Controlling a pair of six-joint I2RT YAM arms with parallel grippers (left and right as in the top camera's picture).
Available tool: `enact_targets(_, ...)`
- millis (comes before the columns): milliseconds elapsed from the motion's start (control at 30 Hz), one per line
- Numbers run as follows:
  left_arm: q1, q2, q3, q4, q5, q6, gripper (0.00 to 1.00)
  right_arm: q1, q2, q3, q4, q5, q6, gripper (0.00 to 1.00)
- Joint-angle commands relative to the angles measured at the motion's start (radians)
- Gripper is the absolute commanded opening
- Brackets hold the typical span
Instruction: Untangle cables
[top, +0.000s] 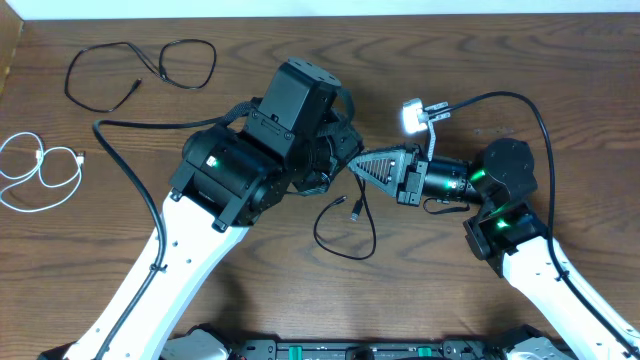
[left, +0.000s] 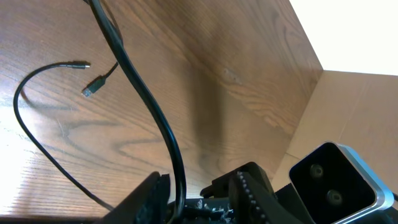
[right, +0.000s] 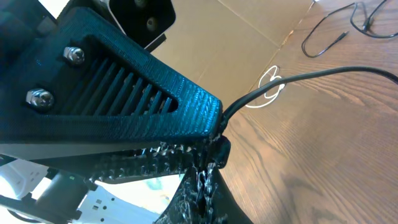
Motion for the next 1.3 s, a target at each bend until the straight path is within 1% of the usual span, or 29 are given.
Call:
enact_targets(0, 0.003, 0.000, 0.001, 0.002, 0.001, -0.005, 0.32, 0.003, -0.002, 0.012, 0.018, 0.016, -0.009, 0.01)
enact_targets(67, 0.003, 0.000, 0.001, 0.002, 0.001, -0.005, 0.32, 0.003, -0.002, 0.012, 0.029, 0.016, -0.002, 0.01)
enact_targets(200, 0.003, 0.000, 0.001, 0.003, 0.001, -0.005, 0.21, 0.003, -0.002, 0.012, 0.031, 0.013, -0.002, 0.01)
enact_targets(367, 0.003, 0.000, 0.001, 0.003, 0.001, -0.005, 0.19, 0.003, -0.002, 0.012, 0.030, 0.008, -0.002, 0.01)
enact_targets(400, 0.003, 0.000, 0.001, 0.003, 0.001, -0.005, 0.14, 0.004, -0.002, 0.012, 0.030, 0.008, -0.002, 0.01)
enact_targets(500, 0.003, 0.000, 0.001, 0.005, 0.001, -0.005, 0.08, 0.003, -0.002, 0.012, 0.030, 0.008, -0.002, 0.01)
enact_targets(700, 0.003, 0.000, 0.001, 0.011, 0.001, -0.005, 0.08, 0.003, -0.002, 0.012, 0.030, -0.008, -0.002, 0.01)
enact_targets(733, 0.003, 0.000, 0.001, 0.013, 0.001, -0.005, 0.07, 0.003, -0.002, 0.012, 0.030, -0.011, -0.002, 0.05)
enact_targets(767, 0.003, 0.000, 0.001, 0.014, 0.001, -0.005, 0.08, 0.003, -0.002, 0.012, 0.030, -0.012, -0.002, 0.12)
enact_targets(800, 0.003, 0.000, 0.001, 0.018, 0.001, -0.005, 0.07, 0.003, -0.002, 0.012, 0.030, -0.014, -0.002, 0.24)
enact_targets(833, 0.004, 0.000, 0.001, 0.023, 0.001, -0.005, 0.08, 0.003, -0.002, 0.012, 0.030, -0.014, -0.002, 0.41)
enact_targets(867, 0.009, 0.000, 0.001, 0.025, 0.001, -0.007, 0.08, 0.003, -0.002, 0.012, 0.030, -0.014, -0.002, 0.72)
enact_targets(900, 0.015, 0.000, 0.001, 0.024, 0.001, -0.019, 0.07, 0.003, -0.002, 0.012, 0.030, -0.014, -0.002, 0.88)
enact_targets(933, 0.025, 0.000, 0.001, 0.019, 0.001, -0.037, 0.07, 0.003, -0.002, 0.012, 0.029, -0.014, -0.002, 0.99)
enact_targets(1000, 0.051, -0.001, 0.001, 0.009, 0.002, -0.078, 0.08, -0.002, -0.002, 0.012, 0.029, -0.014, -0.001, 0.99)
enact_targets(1133, 0.113, -0.004, 0.001, -0.007, 0.002, -0.080, 0.07, -0.025, -0.002, 0.012, -0.005, -0.014, 0.002, 0.99)
enact_targets(1267, 0.187, -0.010, 0.001, -0.026, 0.015, -0.079, 0.08, -0.099, -0.002, 0.012, -0.160, 0.001, -0.058, 0.99)
